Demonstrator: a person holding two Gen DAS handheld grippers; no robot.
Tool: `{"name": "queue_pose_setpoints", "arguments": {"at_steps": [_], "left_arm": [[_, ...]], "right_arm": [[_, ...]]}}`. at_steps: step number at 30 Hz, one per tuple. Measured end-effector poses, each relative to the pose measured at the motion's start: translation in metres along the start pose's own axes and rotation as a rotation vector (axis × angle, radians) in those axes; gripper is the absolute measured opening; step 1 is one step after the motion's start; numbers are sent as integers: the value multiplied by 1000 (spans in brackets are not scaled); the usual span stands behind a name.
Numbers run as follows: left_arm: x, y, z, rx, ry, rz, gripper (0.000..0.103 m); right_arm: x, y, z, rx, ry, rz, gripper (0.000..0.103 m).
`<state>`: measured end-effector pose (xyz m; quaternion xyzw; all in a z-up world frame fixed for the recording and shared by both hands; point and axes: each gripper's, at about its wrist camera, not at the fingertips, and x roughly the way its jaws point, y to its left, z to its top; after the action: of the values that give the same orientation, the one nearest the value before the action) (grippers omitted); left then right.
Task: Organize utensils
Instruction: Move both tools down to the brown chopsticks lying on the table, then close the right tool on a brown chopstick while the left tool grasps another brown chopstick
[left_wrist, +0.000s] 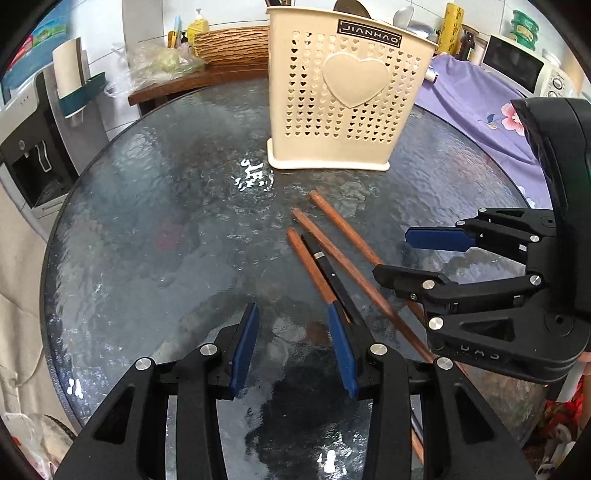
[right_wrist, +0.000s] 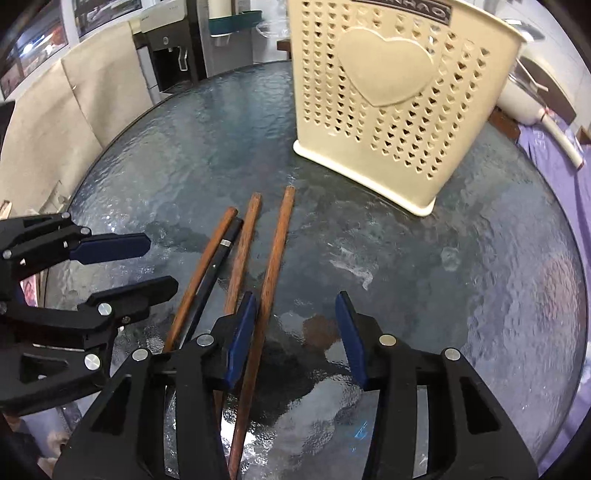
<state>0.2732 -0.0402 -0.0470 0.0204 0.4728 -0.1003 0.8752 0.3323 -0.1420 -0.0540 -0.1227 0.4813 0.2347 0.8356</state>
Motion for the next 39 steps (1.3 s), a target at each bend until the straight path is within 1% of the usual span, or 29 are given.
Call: {"name": "queue_pose_setpoints", "arguments": {"at_steps": [2,9,13,15,19,25,27,29,31,33,36,39], "left_arm": [[1,-4,2,5,-1,2,38],[6,-9,5,11,6,-11,37],[7,-9,8,-7,14,-51,37],[8,-11,9,8,8,-23,37],[7,-8,9,-6,12,-23,36],[4,4,9,1,22,34,36],[5,7,12,-19,26,11,36],[2,7,15,-29,14,-14,36],[0,5,19,-41,2,-32,36],[2,3,22,-44,3,-39,36],[10,0,26,-44,13,-30,35],[18,3,27,-57,25,-34,32]], "right_arm": [[0,-2,1,6,6,-14,45],[-6,-15,-6,21,3,-8,45],[-7,-19,-8,20,-2,-6,45],[-6,-18,-9,19,-3,-7,45],[-8,-21,-10,23,4,-14,45],[-10,-28,-12,23,30,-24,45],[-10,-28,-11,24,35,-28,45],[-9,-29,-9,43,37,-14,45],[-8,-28,-6,52,34,-22,45],[-7,-29,-4,60,32,-23,45],[-4,-29,1,65,31,-29,45],[0,-32,8,70,30,-35,45]]}}
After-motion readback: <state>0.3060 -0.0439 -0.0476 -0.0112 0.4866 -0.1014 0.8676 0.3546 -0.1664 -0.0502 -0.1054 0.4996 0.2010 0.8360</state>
